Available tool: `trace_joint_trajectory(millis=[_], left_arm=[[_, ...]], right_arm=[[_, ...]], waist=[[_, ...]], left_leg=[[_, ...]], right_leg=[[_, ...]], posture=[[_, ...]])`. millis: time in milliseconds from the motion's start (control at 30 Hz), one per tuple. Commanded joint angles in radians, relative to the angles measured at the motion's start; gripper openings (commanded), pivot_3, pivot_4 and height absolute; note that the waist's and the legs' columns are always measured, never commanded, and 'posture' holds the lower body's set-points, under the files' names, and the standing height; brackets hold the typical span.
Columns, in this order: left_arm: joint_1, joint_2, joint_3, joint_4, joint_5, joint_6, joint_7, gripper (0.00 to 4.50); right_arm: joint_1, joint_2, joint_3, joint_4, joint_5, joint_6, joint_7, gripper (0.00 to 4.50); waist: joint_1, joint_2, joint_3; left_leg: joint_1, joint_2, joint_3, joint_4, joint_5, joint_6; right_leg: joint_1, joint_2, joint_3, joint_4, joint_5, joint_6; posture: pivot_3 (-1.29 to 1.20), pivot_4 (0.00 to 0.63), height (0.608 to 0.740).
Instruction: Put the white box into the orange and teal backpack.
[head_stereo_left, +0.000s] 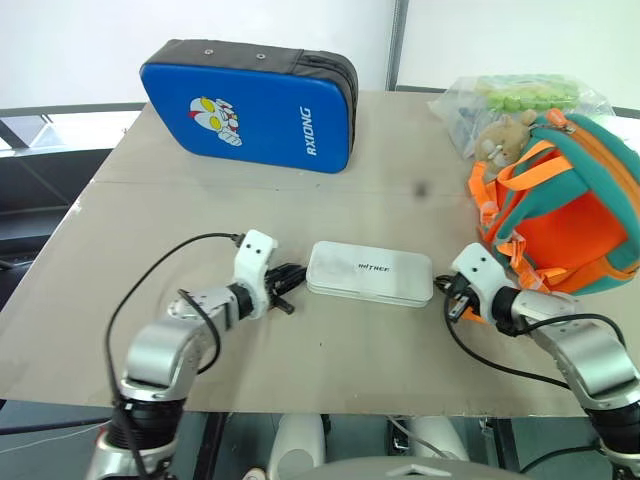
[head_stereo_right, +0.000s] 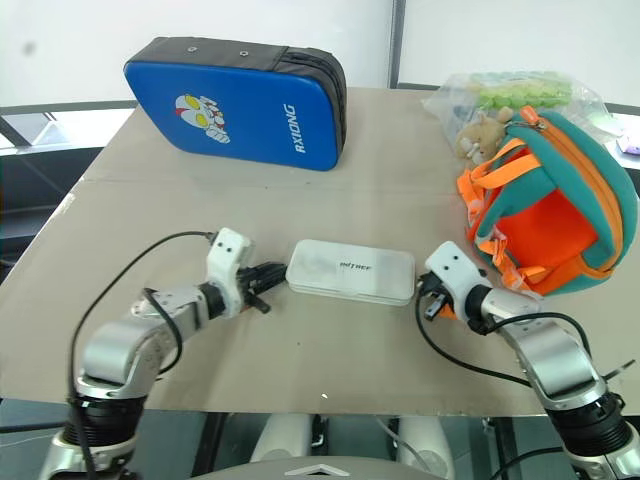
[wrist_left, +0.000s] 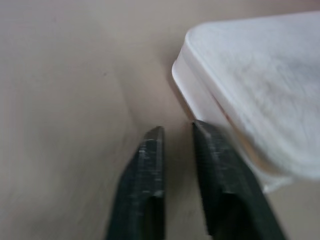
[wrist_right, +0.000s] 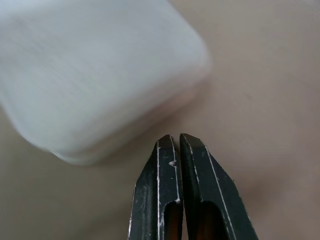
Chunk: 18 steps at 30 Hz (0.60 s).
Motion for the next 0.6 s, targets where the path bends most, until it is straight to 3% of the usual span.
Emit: trace_joint_trajectory(millis=[33,67,133,267,467,600], left_arm=[[-0.019,0.073,0.086,0.123,-0.005,0.019,-0.046,3.26],[-0.038,0.091,0.106,0.153,-0.032,0.039,-0.077,3.82],[-0.065,0.109,0.129,0.19,-0.088,0.085,-0.126,4.45],[-0.124,0.128,0.166,0.205,-0.204,0.289,-0.149,4.45],[-0.269,0.12,0.292,0.316,-0.392,0.646,-0.171,4.45],[-0.328,0.126,0.299,0.373,-0.425,0.743,-0.171,4.45]], right_arm=[[0.004,-0.005,-0.136,-0.049,0.107,0.016,0.058,0.0],[-0.002,0.013,-0.18,-0.077,0.186,0.031,0.092,0.0],[-0.022,0.046,-0.236,-0.122,0.319,0.061,0.136,0.0],[-0.082,0.088,-0.187,-0.172,0.401,0.099,0.127,0.0],[-0.144,0.123,-0.093,-0.137,0.375,0.086,0.088,0.0],[-0.158,0.115,-0.008,-0.101,0.317,0.049,0.093,0.0]], waist=[[-0.004,0.0,0.0],[-0.006,0.0,0.0],[-0.011,0.0,0.0],[-0.021,0.0,0.0],[-0.017,-0.001,0.001],[-0.017,-0.002,0.001]], left_leg=[[0.001,0.0,-0.001,0.0,0.0,0.0],[0.002,0.0,-0.002,0.0,0.0,0.0],[0.004,0.0,-0.004,-0.001,0.0,0.0],[0.01,0.0,-0.007,-0.005,0.0,0.0],[0.009,-0.001,-0.005,-0.006,0.0,0.0],[0.009,-0.001,-0.005,-0.007,0.0,-0.001]], right_leg=[[0.0,0.0,0.0,0.0,0.0,0.0],[0.001,0.001,0.001,0.0,0.0,0.0],[0.002,0.003,0.001,0.0,0.0,0.0],[0.006,0.006,0.004,0.0,-0.001,0.001],[0.005,0.005,0.006,-0.001,0.0,-0.001],[0.005,0.005,0.005,-0.001,0.0,-0.001]], posture=[[0.0,0.15,0.74],[0.0,0.15,0.74],[0.0,0.15,0.74],[0.0,0.15,0.74],[0.0,0.15,0.74],[0.0,0.15,0.74]])
